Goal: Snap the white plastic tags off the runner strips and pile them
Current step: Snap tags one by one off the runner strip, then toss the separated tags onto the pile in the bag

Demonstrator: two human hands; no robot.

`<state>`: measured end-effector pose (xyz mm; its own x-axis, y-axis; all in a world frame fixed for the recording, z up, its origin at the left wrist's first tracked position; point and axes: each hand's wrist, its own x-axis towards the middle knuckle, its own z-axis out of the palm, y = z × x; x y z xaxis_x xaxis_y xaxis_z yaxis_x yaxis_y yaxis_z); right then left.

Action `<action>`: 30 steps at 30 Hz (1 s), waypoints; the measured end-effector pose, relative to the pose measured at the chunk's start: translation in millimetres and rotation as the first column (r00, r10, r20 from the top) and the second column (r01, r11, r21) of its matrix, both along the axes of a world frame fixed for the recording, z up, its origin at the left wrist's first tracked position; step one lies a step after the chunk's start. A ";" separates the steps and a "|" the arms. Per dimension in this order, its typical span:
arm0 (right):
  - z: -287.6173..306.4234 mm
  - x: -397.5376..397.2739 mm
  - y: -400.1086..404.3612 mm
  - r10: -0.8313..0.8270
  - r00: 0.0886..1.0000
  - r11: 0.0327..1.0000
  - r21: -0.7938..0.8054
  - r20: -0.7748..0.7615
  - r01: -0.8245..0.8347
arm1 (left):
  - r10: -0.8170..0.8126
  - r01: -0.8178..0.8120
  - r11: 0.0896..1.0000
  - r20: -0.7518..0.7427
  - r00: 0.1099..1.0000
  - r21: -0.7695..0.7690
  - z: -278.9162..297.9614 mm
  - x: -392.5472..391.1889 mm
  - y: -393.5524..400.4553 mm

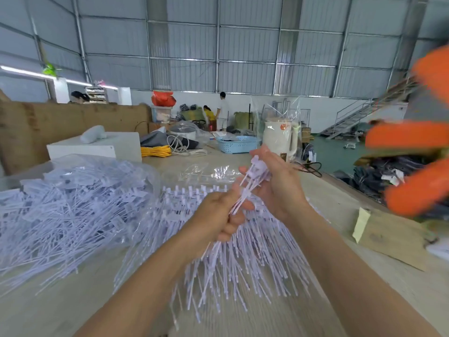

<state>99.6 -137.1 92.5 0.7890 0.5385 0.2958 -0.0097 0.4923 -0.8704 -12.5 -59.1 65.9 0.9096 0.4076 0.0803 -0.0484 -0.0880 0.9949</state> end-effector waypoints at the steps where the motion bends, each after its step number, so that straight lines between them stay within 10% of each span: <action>1: -1.3 -1.1 3.2 -0.046 0.999 0.997 -0.066 0.019 0.047 | 0.017 -0.018 0.999 -0.007 1.000 -0.033 -0.6 -3.5 2.8; 15: -20.7 -57.3 67.3 0.001 0.906 0.982 -0.171 0.423 0.079 | 0.249 -0.246 0.966 0.034 0.968 -0.080 -8.0 -49.5 42.3; 30: -32.1 -154.2 197.1 0.440 0.747 0.831 -0.541 0.499 -0.128 | 0.697 -0.609 0.601 0.034 0.716 0.517 -36.4 -178.2 166.6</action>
